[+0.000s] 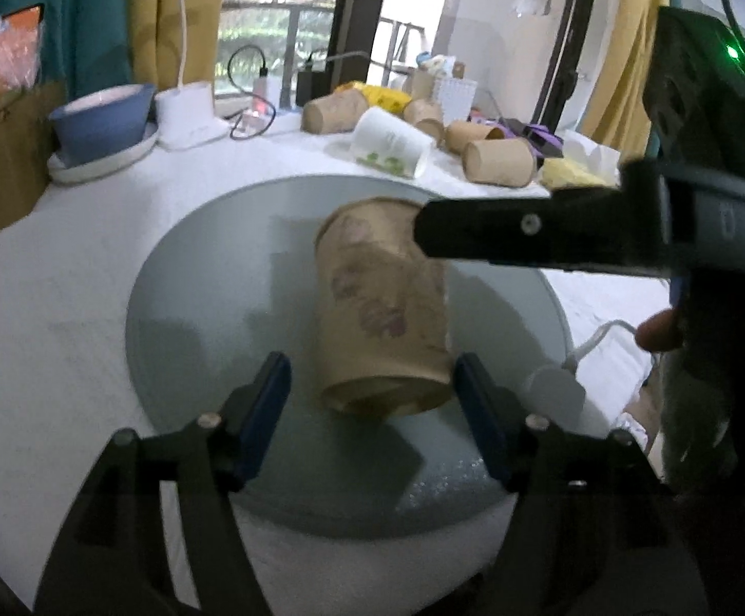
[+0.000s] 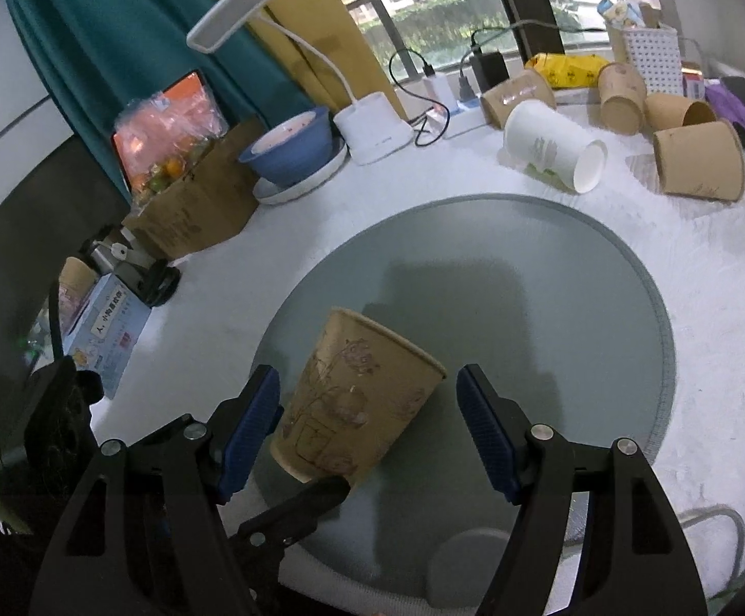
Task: Flip cup upright
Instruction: 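Bring the right gripper to the cup and grasp it from the left gripper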
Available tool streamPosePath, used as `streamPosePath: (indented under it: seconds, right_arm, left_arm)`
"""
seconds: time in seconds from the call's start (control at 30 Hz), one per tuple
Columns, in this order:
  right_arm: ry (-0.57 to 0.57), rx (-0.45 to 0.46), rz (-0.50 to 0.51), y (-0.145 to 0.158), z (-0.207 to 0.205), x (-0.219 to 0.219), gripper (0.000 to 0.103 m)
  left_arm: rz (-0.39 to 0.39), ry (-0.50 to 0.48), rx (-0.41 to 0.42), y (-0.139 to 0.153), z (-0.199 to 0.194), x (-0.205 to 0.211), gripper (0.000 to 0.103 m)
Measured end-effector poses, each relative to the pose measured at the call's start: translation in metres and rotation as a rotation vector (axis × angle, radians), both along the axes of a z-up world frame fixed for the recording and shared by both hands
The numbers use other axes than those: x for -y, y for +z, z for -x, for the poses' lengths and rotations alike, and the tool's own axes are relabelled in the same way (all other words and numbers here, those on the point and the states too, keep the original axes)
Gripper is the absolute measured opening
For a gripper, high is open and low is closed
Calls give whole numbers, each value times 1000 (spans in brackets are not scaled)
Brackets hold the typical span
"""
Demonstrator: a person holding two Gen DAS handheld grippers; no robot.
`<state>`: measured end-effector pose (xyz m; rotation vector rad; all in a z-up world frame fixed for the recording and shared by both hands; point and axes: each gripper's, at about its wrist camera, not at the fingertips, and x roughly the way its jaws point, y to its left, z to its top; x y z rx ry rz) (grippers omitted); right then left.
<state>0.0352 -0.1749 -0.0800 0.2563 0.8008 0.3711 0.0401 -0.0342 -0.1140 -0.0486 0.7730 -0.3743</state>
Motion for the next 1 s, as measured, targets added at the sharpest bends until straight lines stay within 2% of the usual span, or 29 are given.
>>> streamPosePath:
  seconds: [0.17, 0.4, 0.47, 0.53, 0.7, 0.87, 1.0]
  right_arm:
    - [0, -42, -7, -9, -16, 1, 75]
    - [19, -98, -47, -18, -37, -1, 74]
    - [23, -104, -51, -18, -42, -3, 74]
    - [26, -109, -52, -17, -45, -4, 74]
    - [30, -138, -75, -20, -51, -4, 75]
    - [16, -191, -141, -29, -58, 4, 75]
    - [14, -213, -156, -32, -64, 4, 75]
  left_arm:
    - [19, -27, -51, -4, -14, 1, 68]
    - [38, -47, -67, -1, -25, 0, 67]
    - [43, -50, -65, 0, -28, -1, 67]
    - [40, -54, -69, -1, -31, -1, 59]
    - [61, -61, -65, -2, -32, -3, 59]
    - [27, -87, -34, -1, -30, 3, 59]
    - [35, -98, -27, -2, -28, 3, 59]
